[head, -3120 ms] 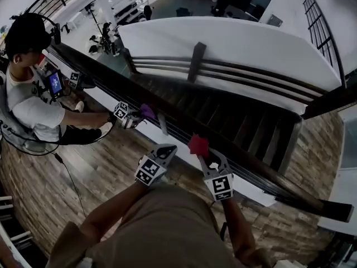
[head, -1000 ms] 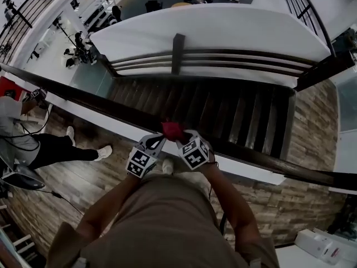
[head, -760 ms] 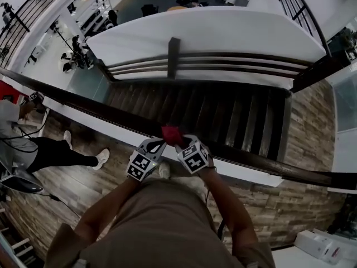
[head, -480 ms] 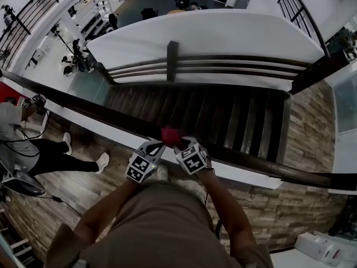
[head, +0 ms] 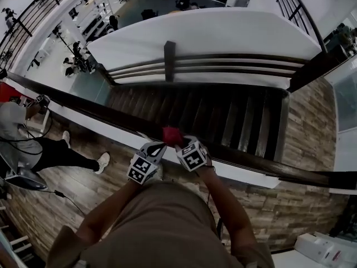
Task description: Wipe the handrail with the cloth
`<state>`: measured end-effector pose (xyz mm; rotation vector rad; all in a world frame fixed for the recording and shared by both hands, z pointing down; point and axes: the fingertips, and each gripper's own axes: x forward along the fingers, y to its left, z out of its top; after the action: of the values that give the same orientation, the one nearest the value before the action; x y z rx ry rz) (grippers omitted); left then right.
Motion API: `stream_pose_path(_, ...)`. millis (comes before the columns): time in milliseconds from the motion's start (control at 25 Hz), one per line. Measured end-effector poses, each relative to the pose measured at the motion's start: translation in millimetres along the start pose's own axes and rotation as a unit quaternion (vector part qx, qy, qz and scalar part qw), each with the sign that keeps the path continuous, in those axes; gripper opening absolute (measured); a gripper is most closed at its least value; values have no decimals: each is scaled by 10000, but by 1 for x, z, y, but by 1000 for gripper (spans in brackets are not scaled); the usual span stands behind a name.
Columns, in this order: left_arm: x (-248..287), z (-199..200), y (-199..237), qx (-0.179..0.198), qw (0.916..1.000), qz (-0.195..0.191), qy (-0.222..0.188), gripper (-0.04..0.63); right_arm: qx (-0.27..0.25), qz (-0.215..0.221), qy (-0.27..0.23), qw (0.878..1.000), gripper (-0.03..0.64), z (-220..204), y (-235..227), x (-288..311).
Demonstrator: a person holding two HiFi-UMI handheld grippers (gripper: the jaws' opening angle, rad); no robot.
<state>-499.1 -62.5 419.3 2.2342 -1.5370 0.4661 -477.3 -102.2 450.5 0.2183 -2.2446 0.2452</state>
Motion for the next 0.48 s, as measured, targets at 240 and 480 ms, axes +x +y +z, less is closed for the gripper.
stream_pose_path(240,25,14,-51,44,10000,0,-11,15,2,-82,48,10000,97,-40,-24,-36)
stream_pose_path(480,51,24,-118,133,9999,-77,31,15,126,-154,-47,9998,95,-82,-51,-80)
